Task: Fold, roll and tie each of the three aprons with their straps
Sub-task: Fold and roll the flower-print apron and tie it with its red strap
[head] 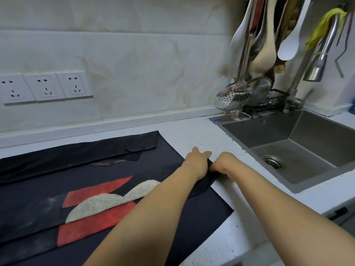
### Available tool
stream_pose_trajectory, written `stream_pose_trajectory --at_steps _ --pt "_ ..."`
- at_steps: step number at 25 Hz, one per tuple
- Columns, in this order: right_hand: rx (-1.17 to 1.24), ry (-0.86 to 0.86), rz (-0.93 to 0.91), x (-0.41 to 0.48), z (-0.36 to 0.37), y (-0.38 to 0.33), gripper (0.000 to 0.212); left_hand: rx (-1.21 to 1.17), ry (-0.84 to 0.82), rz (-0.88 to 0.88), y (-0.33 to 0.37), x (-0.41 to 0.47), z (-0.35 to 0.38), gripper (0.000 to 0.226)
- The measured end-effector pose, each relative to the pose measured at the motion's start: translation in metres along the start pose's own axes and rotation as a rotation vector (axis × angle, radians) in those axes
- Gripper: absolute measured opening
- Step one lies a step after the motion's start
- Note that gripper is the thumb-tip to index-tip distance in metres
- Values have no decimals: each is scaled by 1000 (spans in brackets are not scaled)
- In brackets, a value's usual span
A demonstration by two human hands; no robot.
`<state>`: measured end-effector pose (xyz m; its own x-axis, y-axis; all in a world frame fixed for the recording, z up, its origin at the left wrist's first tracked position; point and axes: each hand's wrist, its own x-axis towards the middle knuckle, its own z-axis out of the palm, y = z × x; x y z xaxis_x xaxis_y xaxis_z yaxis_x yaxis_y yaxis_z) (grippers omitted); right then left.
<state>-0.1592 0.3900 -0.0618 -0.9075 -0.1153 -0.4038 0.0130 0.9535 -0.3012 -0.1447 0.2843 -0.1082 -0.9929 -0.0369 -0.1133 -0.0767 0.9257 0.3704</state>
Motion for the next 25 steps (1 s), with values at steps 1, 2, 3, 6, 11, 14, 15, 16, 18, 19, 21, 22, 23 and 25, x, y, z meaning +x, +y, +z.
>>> stream_pose_trajectory --at_steps 1,2,3,6,11,14,15,16,18,19,21,22,23,25 --pt "45 56 -47 2 6 4 21 -40 4 -3 -2 2 -1 52" --pt "101 133 -110 3 13 8 13 -101 28 -5 -4 3 -3 50" --pt "160 219 -181 1 22 13 6 -174 57 -14 -6 3 -5 46" --pt "94 433 -366 -12 46 22 20 -378 168 -64 -14 -1 -5 34" --pt "-238 513 -540 -28 65 24 26 -340 420 -39 -16 -13 20 23" --pt "-125 451 -442 -25 59 29 27 -132 519 33 -14 -15 26 25" --pt "-50 412 -359 -20 53 29 23 -122 512 28 -12 -16 26 22" --pt "11 379 -275 -14 47 28 19 -97 497 22 -11 -16 27 21" --pt "6 322 -152 -7 39 24 24 -17 457 20 -8 -17 28 23" --pt "-15 286 -114 -6 36 21 29 15 454 38 -8 -18 28 23" --pt "-35 226 -86 -4 34 16 28 17 449 55 -7 -17 23 26" --pt "-32 200 -91 -3 33 14 24 16 439 64 -7 -18 21 27" --pt "-25 189 -103 -3 32 13 18 12 432 66 -8 -20 19 27" --pt "-4 178 -126 -3 30 11 14 1 424 57 -9 -20 20 28"
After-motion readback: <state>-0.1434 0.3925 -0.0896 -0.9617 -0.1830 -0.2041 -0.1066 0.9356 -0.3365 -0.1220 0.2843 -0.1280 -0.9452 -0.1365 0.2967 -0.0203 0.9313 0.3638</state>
